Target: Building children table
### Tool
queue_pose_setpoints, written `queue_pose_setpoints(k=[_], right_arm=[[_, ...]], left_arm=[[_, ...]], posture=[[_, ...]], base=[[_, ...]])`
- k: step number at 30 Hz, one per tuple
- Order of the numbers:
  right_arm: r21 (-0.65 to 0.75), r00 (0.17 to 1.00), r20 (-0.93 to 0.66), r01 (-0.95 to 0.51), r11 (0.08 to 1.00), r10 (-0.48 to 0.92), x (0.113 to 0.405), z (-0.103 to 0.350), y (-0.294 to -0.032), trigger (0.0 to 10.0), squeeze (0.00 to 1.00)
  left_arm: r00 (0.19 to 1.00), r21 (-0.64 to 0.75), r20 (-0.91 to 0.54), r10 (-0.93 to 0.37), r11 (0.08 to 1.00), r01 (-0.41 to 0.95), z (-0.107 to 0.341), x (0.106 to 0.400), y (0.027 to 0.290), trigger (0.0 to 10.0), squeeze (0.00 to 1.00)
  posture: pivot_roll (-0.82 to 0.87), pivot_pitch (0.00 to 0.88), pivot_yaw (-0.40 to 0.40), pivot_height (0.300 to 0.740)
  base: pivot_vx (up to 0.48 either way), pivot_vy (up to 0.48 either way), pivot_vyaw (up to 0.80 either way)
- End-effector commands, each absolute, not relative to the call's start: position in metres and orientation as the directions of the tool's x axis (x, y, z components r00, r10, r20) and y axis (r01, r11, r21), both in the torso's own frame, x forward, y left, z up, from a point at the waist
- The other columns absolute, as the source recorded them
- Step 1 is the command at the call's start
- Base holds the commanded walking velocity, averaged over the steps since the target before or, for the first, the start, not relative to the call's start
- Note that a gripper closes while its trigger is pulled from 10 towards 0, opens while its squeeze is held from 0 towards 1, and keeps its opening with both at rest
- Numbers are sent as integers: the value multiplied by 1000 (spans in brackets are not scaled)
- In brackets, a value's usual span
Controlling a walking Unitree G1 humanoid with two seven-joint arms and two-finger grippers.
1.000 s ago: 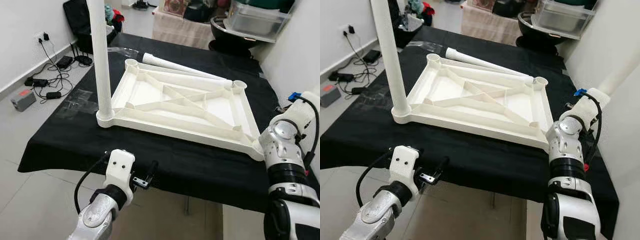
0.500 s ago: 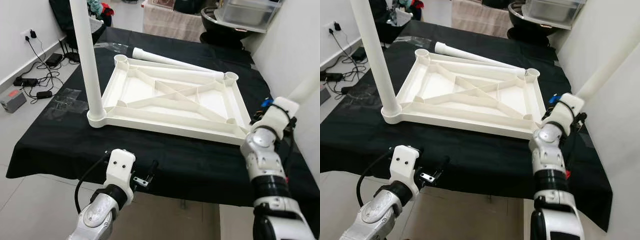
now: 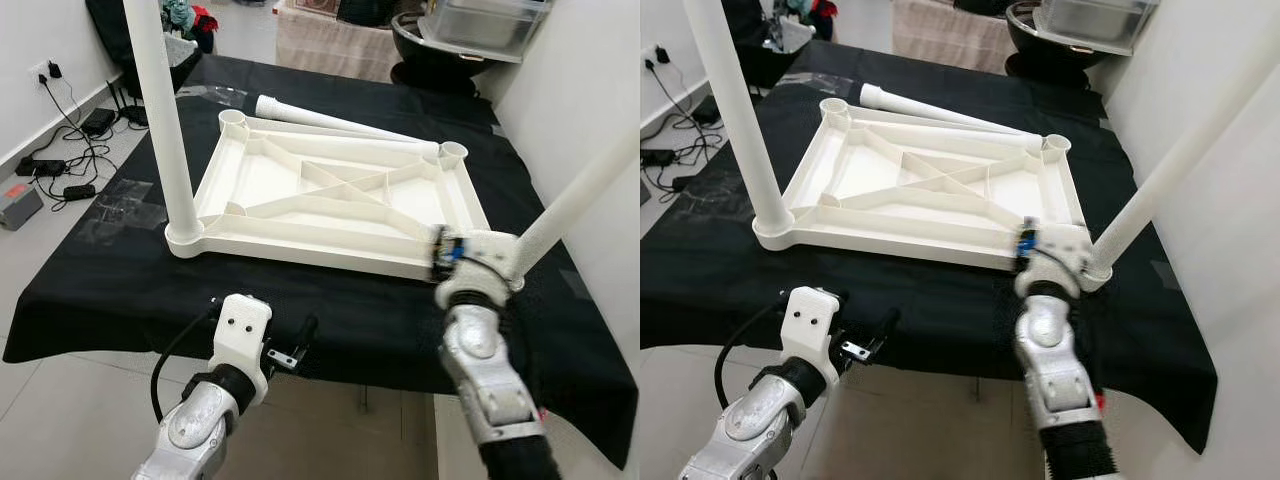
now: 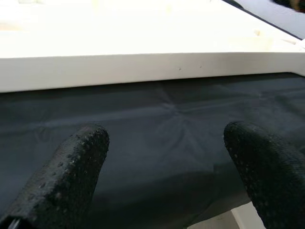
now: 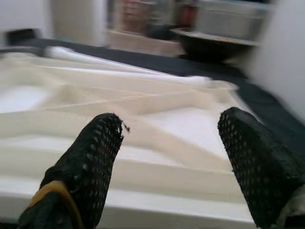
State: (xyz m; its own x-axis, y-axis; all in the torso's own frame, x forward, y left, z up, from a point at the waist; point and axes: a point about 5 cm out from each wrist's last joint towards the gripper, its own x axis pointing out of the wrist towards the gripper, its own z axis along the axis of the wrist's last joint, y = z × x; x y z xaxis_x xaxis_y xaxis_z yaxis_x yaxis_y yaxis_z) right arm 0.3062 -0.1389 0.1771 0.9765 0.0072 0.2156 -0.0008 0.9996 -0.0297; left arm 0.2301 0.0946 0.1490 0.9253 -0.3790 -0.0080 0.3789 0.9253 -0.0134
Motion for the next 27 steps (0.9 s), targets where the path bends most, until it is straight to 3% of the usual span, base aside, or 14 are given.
queue_pose_setpoints(k=[1, 6, 8, 11, 17, 24, 27], right_arm=[[-9, 976, 163, -144, 990, 143, 302, 170, -125, 10000, 0], [-21, 964, 108, -244, 970, 245, 300, 166, -116, 10000, 0], [-74, 916, 60, -392, 917, 397, 302, 166, -109, 10000, 0], [-126, 880, 31, -467, 875, 474, 310, 171, -108, 10000, 0], [-128, 913, -28, -408, 904, 408, 346, 190, -119, 10000, 0], [-81, 875, 16, -482, 873, 484, 342, 197, -112, 10000, 0], [-81, 911, 58, -403, 912, 408, 337, 192, -118, 10000, 0]], left_arm=[[931, -17, -10, -366, 931, 366, 147, 231, 96, 10000, 0], [932, -17, -6, -362, 932, 362, 148, 232, 97, 10000, 0], [935, -2, -13, -355, 935, 355, 148, 232, 104, 10000, 0], [937, 15, -22, -348, 937, 348, 146, 231, 110, 10000, 0], [927, 33, -22, -374, 927, 375, 146, 228, 107, 10000, 0], [953, 58, -11, -304, 951, 304, 146, 230, 119, 10000, 0], [958, 61, 5, -285, 957, 285, 148, 230, 122, 10000, 0]], posture=[[59, 132, -118, 740], [64, 130, -117, 740], [69, 125, -127, 740], [74, 126, -132, 740], [74, 117, -142, 740], [75, 105, -146, 740], [73, 96, -145, 740]], base=[[0, 0, 0], [0, 0, 0], [0, 0, 0], [0, 0, 0], [0, 0, 0], [0, 0, 0], [0, 0, 0]])
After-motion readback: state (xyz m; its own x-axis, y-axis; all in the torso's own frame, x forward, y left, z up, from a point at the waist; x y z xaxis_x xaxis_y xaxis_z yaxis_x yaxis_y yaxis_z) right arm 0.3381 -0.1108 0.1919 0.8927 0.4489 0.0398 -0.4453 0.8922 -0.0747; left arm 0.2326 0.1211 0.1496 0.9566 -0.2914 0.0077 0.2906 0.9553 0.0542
